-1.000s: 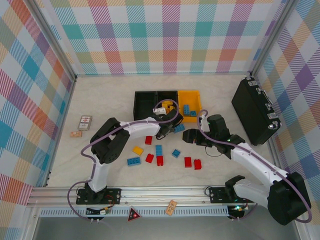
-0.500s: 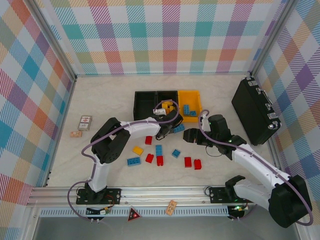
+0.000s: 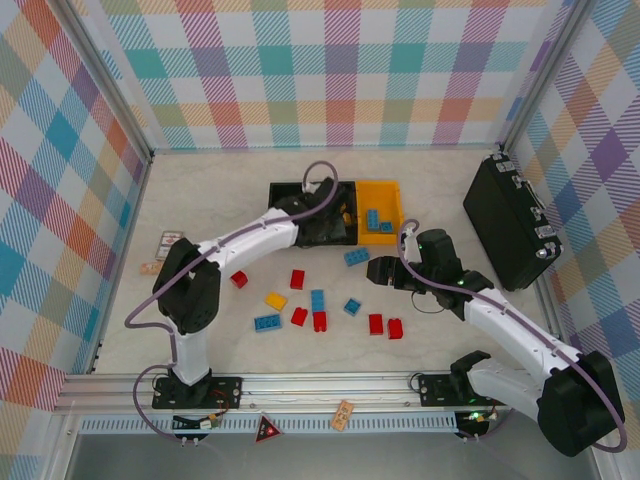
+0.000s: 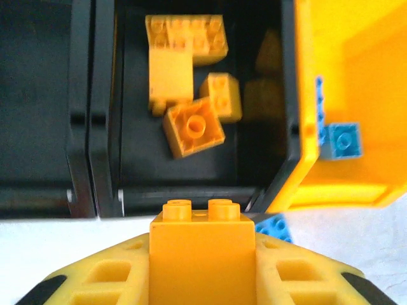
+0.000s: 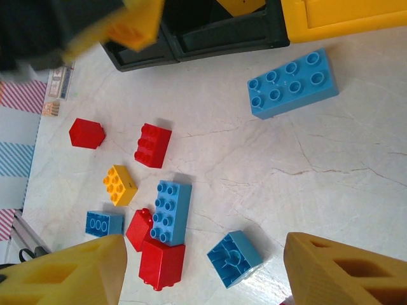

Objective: Sort the legos into containers by color
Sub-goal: Pick up the lego from the center of the table, then place the lego in the container.

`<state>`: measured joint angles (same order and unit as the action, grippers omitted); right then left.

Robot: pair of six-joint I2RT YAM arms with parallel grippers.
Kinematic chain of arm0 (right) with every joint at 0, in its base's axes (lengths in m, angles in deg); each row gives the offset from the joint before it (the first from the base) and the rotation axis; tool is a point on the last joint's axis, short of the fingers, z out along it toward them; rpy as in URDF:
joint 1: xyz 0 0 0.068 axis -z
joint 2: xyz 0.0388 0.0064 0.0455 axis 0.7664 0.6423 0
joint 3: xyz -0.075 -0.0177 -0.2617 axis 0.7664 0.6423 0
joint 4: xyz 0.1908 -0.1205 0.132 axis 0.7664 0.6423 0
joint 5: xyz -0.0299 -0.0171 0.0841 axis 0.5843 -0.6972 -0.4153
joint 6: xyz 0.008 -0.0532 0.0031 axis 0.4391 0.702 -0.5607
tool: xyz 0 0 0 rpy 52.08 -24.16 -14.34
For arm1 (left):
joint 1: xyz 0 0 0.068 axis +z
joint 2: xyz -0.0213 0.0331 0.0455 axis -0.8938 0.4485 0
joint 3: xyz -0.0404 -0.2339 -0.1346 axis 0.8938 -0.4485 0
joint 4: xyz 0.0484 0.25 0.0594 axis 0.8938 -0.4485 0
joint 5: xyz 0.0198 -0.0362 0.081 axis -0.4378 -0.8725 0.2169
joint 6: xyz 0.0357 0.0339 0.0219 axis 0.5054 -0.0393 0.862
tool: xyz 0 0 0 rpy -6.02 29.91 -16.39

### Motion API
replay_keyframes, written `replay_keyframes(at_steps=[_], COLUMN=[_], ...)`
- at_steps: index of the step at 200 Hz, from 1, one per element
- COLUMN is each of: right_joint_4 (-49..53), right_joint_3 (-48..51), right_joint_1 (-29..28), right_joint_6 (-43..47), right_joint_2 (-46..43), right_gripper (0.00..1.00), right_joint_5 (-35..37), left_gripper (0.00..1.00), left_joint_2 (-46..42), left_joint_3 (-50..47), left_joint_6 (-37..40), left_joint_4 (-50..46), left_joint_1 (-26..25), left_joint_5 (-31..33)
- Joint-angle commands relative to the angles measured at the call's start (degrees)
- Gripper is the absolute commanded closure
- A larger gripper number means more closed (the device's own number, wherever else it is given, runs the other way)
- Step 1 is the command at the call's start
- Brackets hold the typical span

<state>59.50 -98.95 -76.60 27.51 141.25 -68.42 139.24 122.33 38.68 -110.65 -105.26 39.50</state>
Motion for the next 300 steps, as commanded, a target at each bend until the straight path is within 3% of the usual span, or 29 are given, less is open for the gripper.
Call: replay_keyframes(at_steps=[1,122,169,200,236,300], right_joint_4=[2.3,3.9,3.9,4.0,3.8,4.5], right_joint_3=[-2.3,-2.3,-2.6,-2.6,-2.6,-3.7], right_joint_1=[0.4,0.6,0.7,0.7,0.8,0.8], right_joint_6=[-0.3,-0.7,-0.6,-0.5,-0.6,1.8], right_joint_2=[0.9,-0.4,-0.2,-0.3,-0.1,0.2], right_gripper=[0.34,0.33,0.33,0.33,0.33,0.33], right_joint_5=[1.7,3.3,3.2,3.1,2.8,1.9], left_gripper=[0.70,0.68,0.61,0.49,0.48,0.47], left_joint_2=[3.4,24.9,30.7,30.4,27.8,12.7], left_joint_3=[6.6,34.0,42.7,42.7,41.2,21.6], left_joint_6=[4.3,5.8,6.1,6.0,6.2,6.6], left_joint_4=[-5.2,-11.4,-15.5,-15.5,-15.5,-6.9], left_joint_1=[2.0,6.9,7.3,7.3,7.2,6.9], left_joint_5=[-4.0,-6.5,-6.3,-6.5,-6.5,-6.8])
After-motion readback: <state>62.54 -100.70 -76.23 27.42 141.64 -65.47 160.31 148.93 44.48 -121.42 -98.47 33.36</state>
